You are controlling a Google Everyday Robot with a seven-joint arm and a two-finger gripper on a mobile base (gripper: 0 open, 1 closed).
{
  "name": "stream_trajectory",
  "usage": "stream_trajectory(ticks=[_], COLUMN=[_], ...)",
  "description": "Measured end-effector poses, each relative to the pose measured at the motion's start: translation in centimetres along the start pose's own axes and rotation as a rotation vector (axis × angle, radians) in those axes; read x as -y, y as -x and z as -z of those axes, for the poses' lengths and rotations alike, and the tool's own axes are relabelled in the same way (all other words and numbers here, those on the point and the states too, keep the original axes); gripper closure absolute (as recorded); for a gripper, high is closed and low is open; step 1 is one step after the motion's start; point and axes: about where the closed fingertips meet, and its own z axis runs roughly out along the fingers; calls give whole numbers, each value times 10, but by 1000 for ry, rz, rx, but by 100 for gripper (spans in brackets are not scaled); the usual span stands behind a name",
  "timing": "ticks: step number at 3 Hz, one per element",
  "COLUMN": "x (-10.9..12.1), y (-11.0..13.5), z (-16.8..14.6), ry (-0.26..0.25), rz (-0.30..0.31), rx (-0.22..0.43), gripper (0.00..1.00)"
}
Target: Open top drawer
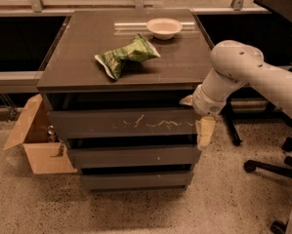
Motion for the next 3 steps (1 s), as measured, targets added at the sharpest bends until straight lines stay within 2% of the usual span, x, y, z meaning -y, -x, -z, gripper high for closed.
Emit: stream_trajectory(ticks=[2,3], x=[15,17], y=[-14,-12], z=[-32,-40], ry=[-21,-51], rz=[-20,-17], rx=[-33,-23], gripper=[4,27])
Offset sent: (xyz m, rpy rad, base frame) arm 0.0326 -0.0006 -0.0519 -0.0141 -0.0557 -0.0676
